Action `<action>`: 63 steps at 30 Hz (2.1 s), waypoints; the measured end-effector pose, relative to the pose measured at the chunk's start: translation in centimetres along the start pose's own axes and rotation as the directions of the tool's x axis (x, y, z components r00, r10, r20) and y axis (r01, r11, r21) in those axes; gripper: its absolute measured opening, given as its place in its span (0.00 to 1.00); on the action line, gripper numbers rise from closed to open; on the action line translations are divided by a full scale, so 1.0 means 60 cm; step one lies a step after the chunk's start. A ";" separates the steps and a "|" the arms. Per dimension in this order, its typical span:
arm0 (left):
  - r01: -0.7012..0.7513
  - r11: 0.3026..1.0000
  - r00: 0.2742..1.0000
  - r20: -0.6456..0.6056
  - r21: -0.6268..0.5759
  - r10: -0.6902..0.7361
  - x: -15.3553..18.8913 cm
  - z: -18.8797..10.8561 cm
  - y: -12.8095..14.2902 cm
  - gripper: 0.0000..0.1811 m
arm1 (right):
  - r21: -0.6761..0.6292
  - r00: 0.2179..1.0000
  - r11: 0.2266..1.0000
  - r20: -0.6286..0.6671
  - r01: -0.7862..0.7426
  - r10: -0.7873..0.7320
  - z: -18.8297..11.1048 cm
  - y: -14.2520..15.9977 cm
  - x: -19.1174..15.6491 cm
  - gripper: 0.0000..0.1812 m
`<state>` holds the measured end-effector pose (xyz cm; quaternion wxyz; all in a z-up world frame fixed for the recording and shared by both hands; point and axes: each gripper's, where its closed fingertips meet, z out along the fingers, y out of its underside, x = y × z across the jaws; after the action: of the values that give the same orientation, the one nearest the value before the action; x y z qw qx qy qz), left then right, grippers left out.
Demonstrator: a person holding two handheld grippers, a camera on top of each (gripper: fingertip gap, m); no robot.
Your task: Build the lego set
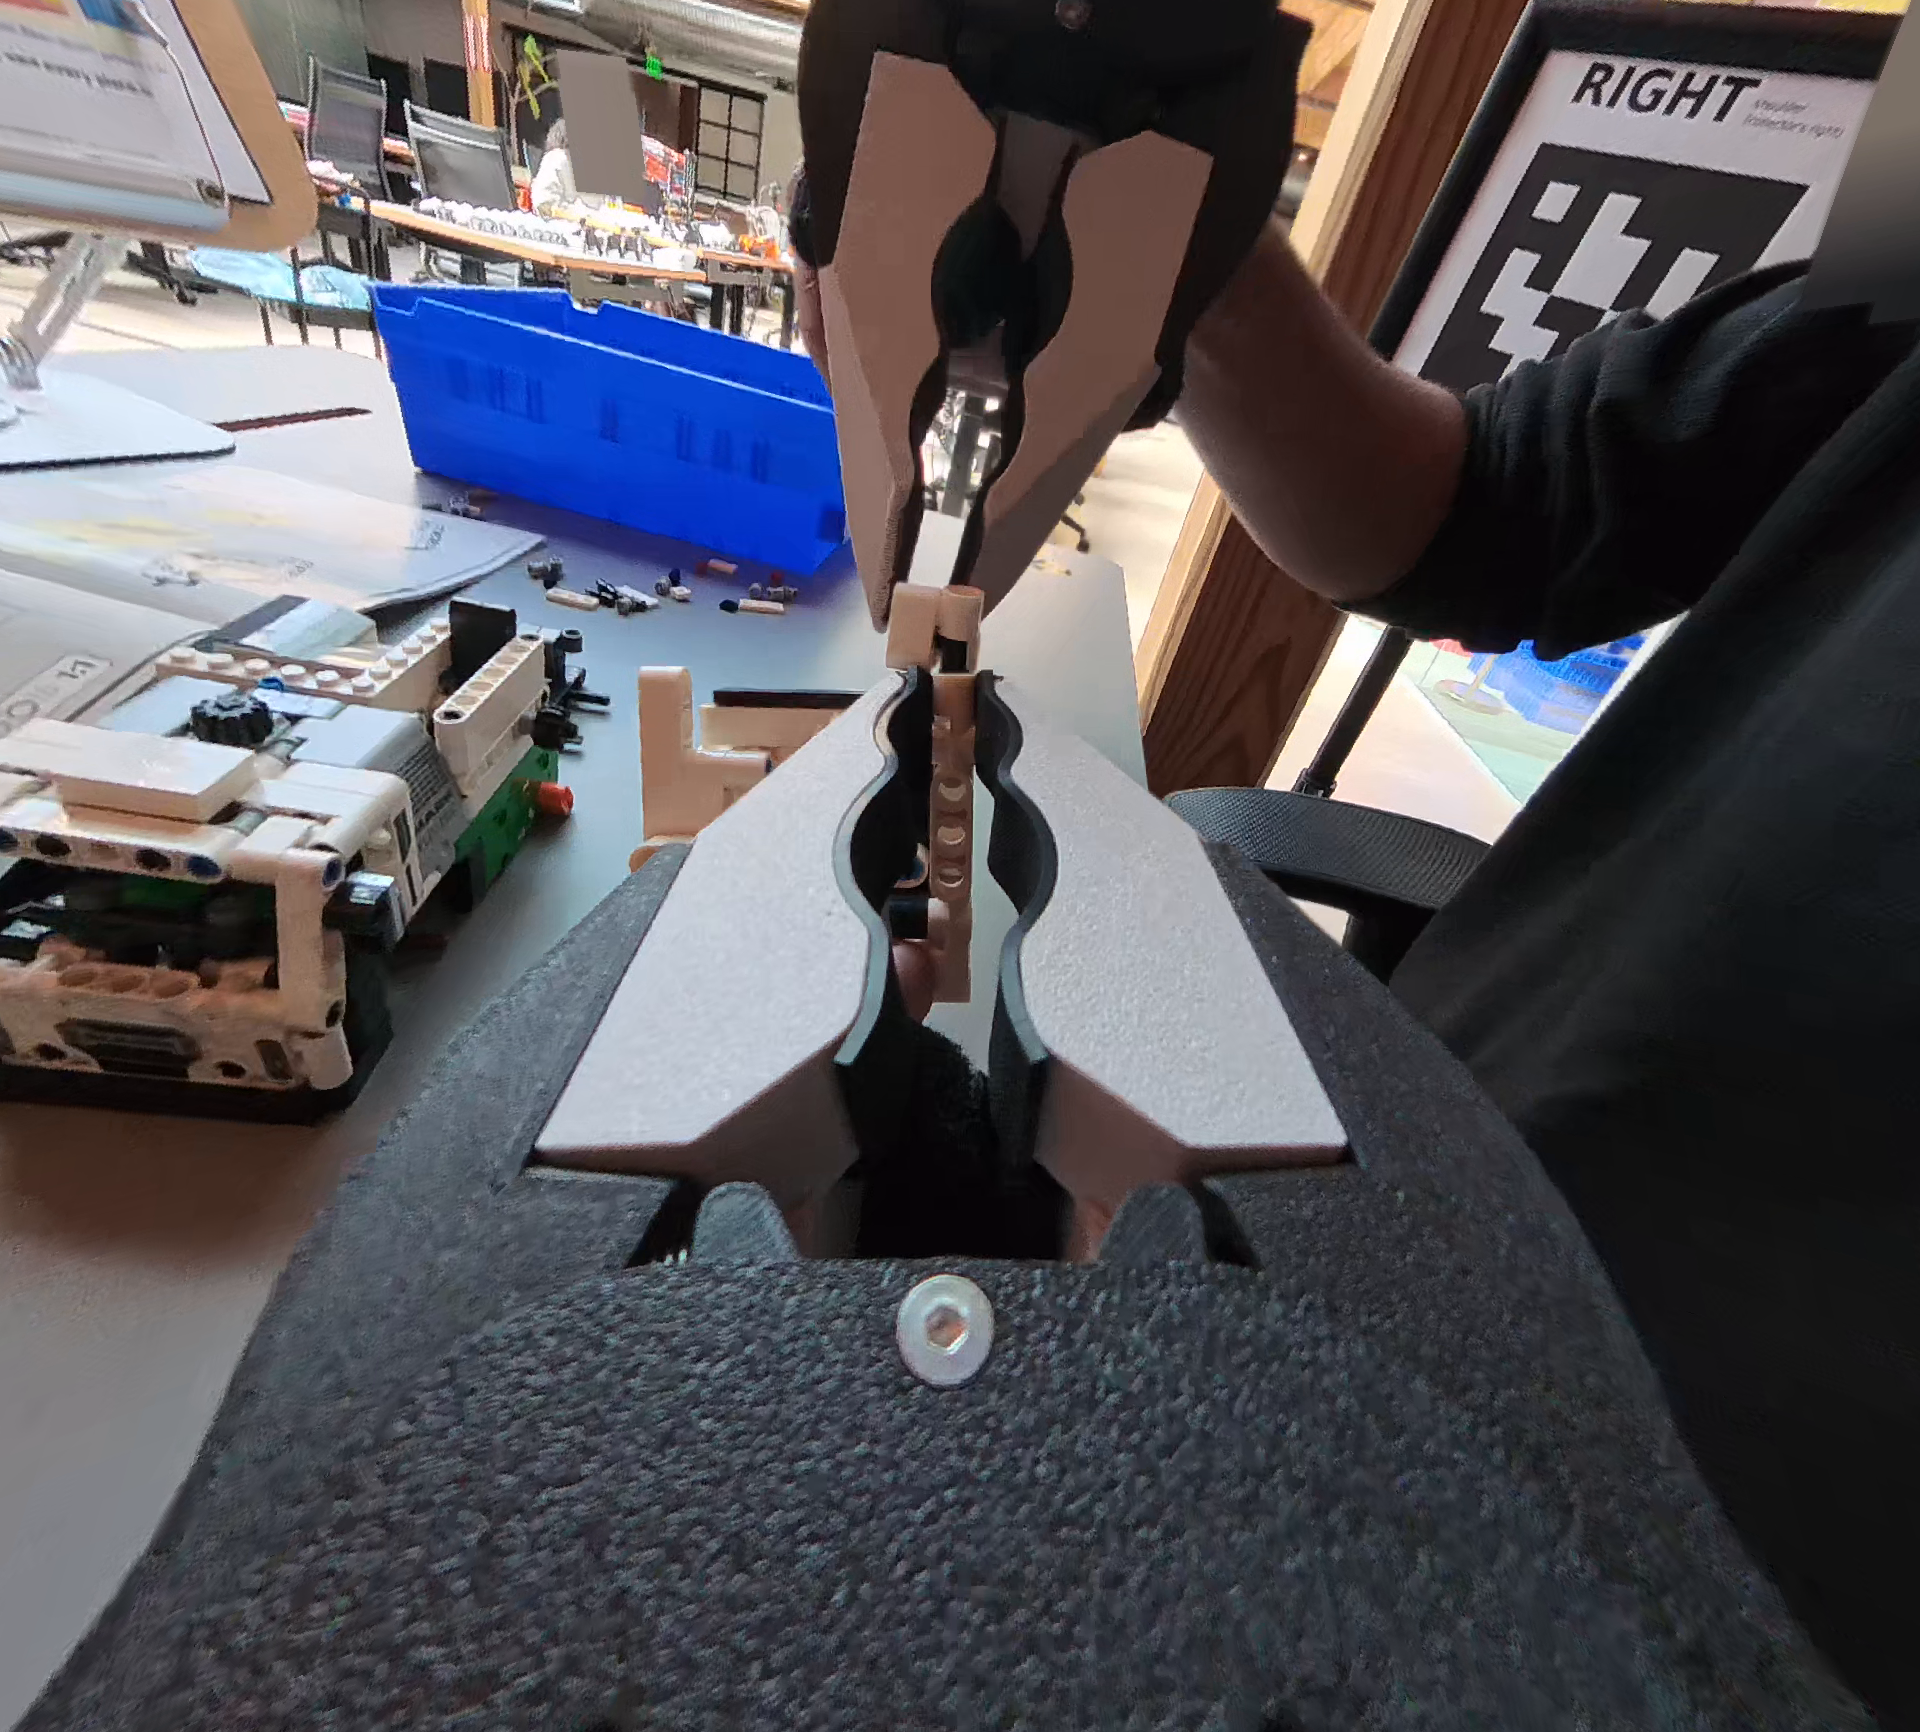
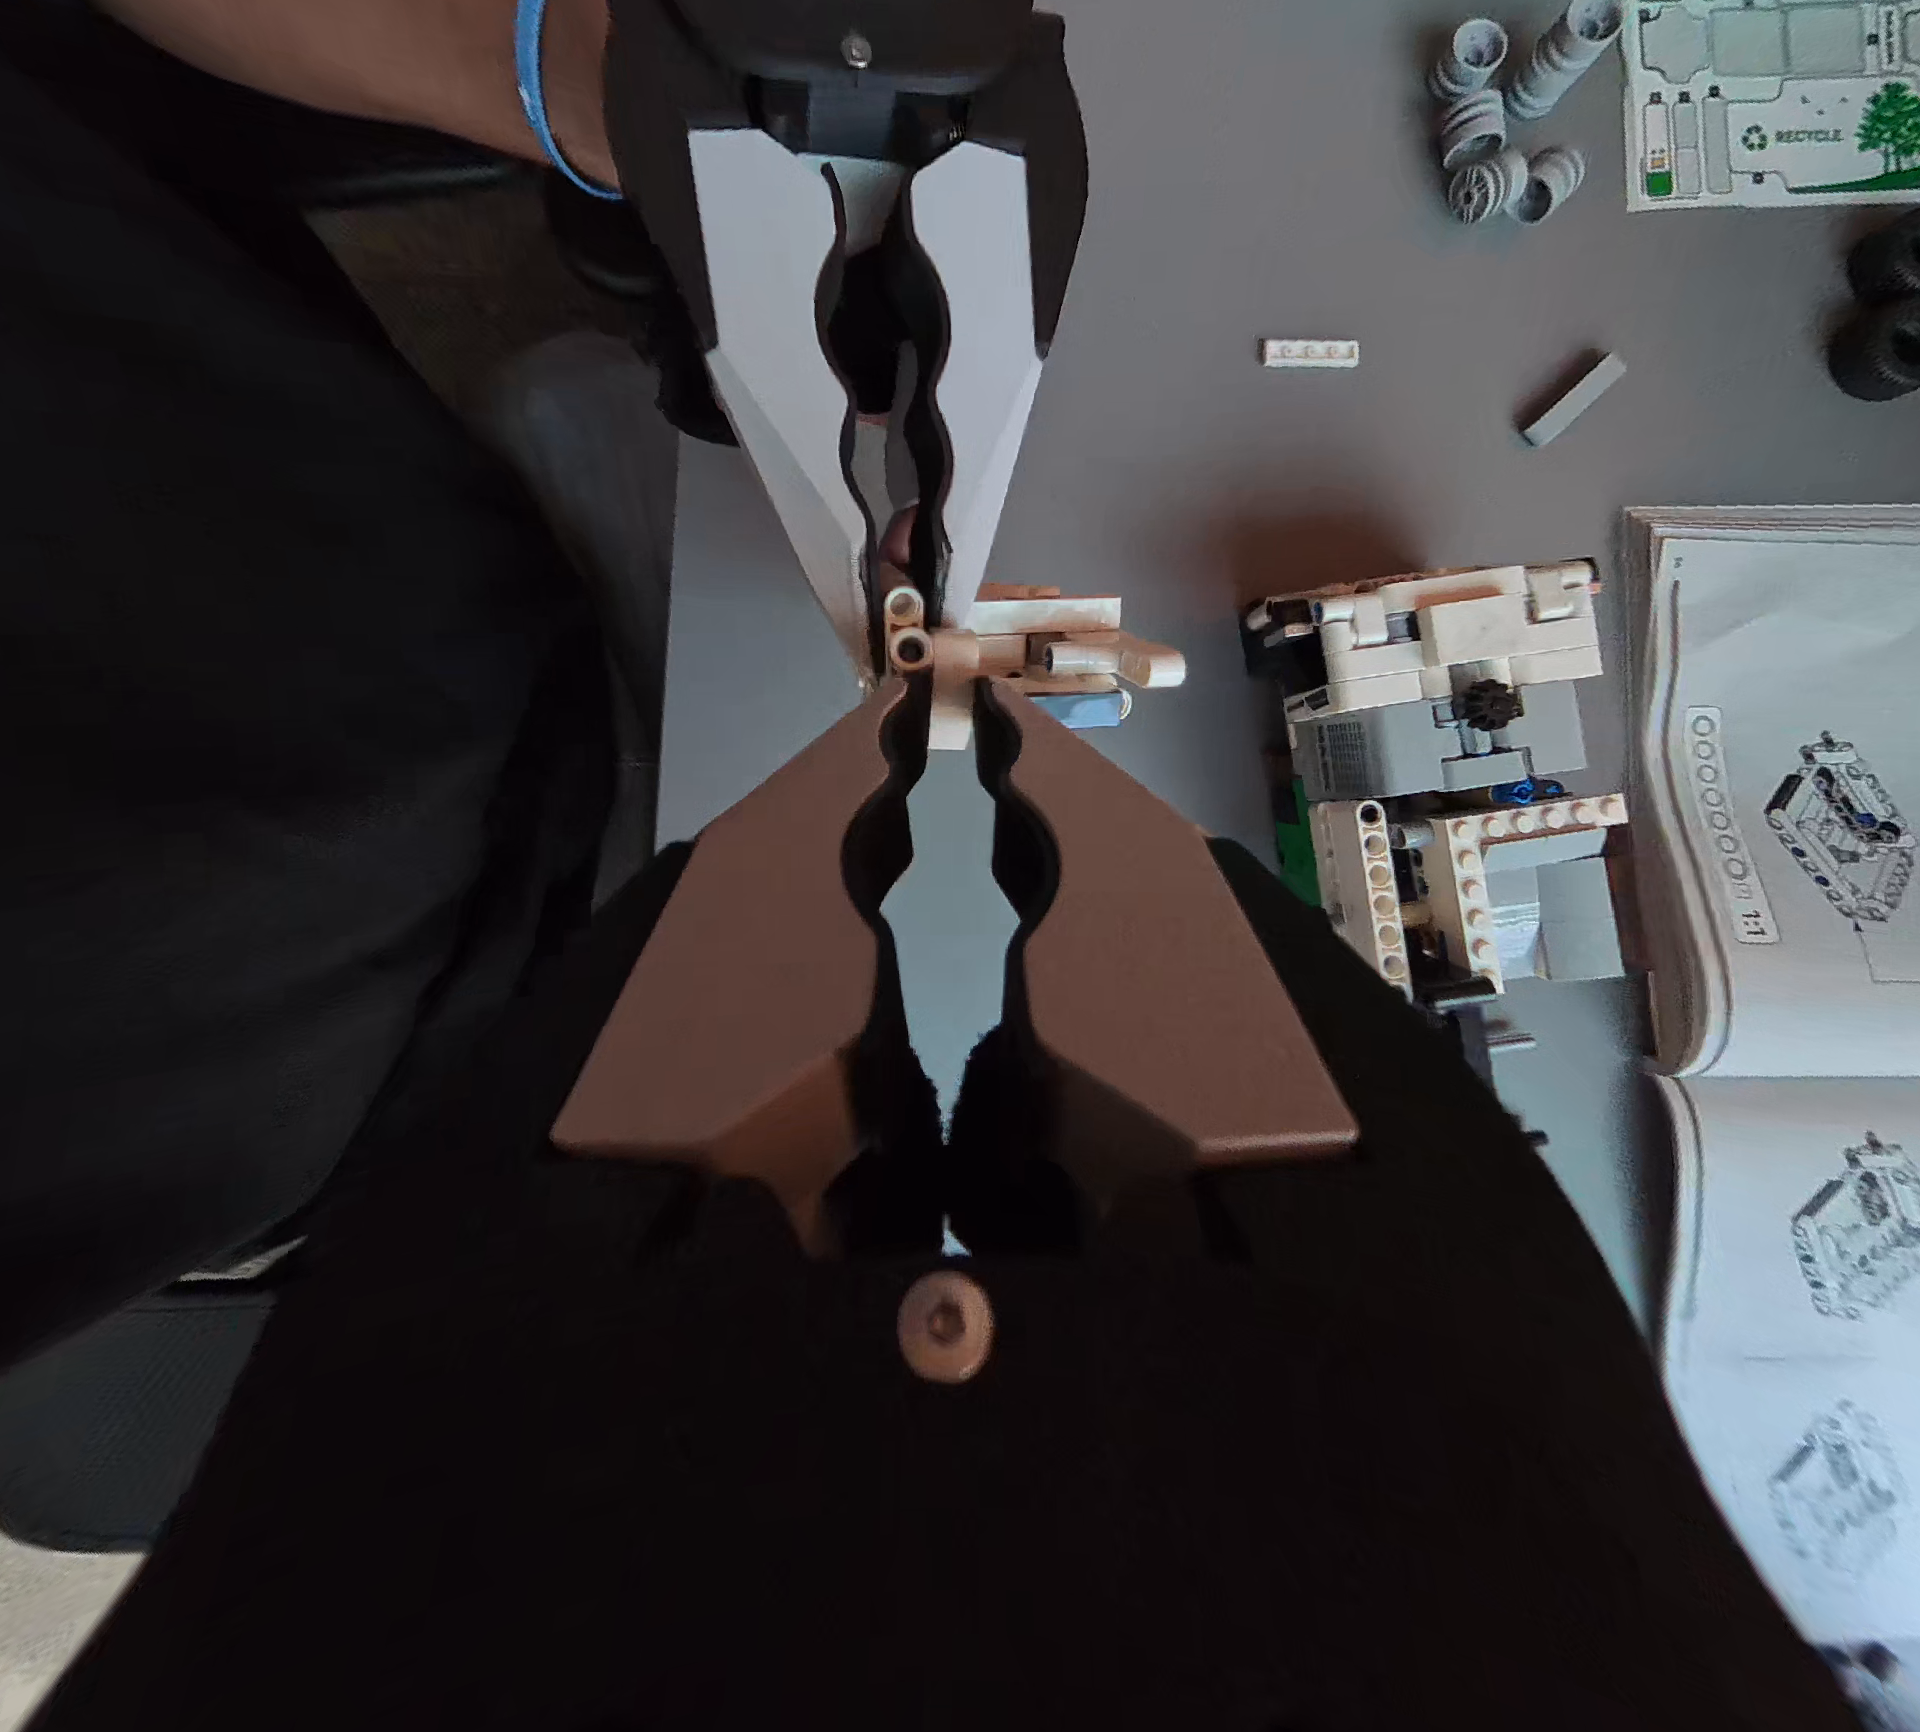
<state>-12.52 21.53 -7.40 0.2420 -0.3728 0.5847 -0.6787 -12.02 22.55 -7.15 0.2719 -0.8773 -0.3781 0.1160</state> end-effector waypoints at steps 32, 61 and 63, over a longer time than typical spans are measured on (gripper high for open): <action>0.032 0.998 0.999 0.005 0.058 -0.032 0.002 0.003 -0.008 0.03 | 0.349 0.999 0.936 -0.006 -0.041 0.046 -0.004 -0.006 0.002 0.04; 0.047 0.996 0.998 -0.036 0.074 -0.045 0.016 0.005 -0.018 0.04 | 0.333 0.984 0.937 0.172 -0.102 0.046 -0.014 -0.017 -0.025 0.12; 0.032 0.997 0.999 -0.027 0.070 -0.030 0.017 0.006 -0.018 0.04 | 0.350 0.975 0.927 0.212 -0.136 0.063 -0.014 -0.018 -0.026 0.11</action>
<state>-12.72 20.73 -6.10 0.2366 -0.3642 0.5578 -0.7073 -13.41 21.70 -5.82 0.3842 -0.8142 -0.3302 0.2835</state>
